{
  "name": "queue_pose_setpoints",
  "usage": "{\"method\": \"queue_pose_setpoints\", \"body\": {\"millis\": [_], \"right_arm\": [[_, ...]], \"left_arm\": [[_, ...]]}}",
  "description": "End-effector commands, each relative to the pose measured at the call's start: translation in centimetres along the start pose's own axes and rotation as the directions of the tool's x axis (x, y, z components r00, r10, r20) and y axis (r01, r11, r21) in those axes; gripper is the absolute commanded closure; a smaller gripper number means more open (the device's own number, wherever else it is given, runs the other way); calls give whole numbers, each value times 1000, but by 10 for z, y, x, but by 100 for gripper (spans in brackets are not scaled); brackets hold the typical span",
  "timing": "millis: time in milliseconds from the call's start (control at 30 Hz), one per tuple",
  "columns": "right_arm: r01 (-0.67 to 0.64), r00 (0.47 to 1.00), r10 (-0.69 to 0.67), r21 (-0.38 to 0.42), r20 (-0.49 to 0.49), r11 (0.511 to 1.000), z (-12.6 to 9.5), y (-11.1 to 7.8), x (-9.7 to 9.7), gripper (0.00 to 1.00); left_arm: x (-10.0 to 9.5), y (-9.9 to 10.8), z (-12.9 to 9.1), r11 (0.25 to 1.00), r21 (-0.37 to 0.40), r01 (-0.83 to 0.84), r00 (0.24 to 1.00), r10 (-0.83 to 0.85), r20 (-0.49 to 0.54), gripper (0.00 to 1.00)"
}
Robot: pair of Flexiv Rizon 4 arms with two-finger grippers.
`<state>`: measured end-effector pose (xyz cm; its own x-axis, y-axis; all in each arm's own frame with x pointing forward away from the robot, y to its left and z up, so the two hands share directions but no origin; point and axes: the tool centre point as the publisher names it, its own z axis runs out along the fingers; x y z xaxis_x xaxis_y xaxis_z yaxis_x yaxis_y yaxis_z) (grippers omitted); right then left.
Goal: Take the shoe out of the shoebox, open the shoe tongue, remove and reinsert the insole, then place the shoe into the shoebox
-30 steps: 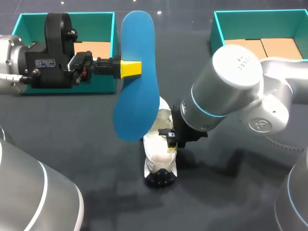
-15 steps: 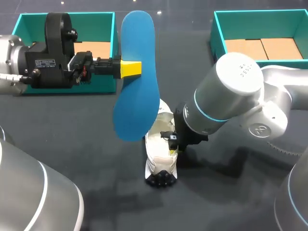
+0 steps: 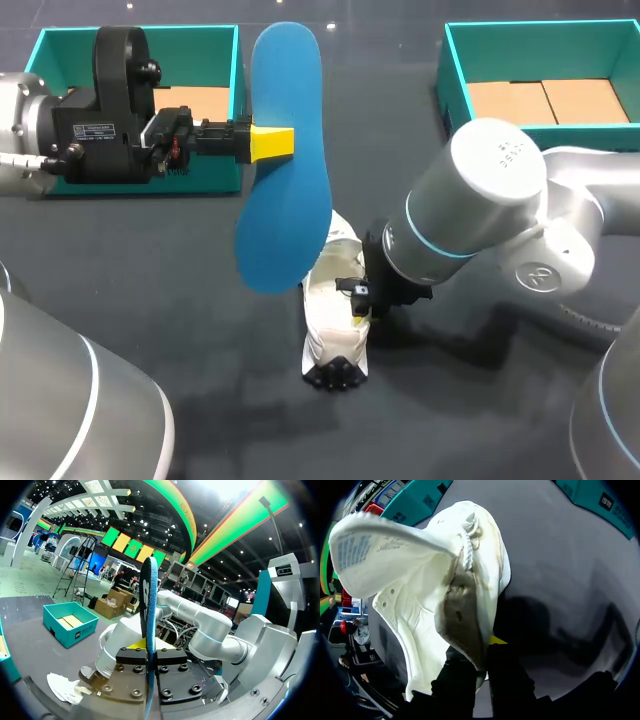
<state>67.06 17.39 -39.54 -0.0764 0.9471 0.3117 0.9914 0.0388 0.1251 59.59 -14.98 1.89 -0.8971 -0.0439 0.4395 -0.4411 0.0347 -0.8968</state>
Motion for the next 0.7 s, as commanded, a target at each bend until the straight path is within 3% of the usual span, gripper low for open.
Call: {"method": "queue_pose_setpoints", "body": {"millis": [33, 700], "right_arm": [[8, 1000, -8, 6, -6, 1000, 5, 1, -1, 100], [30, 999, -29, 38, -22, 999, 14, 4, -6, 100]], "left_arm": [[0, 1, 2, 1000, 1, 0, 1000, 0, 0, 100], [0, 1, 2, 1000, 1, 0, 1000, 0, 0, 100]]}}
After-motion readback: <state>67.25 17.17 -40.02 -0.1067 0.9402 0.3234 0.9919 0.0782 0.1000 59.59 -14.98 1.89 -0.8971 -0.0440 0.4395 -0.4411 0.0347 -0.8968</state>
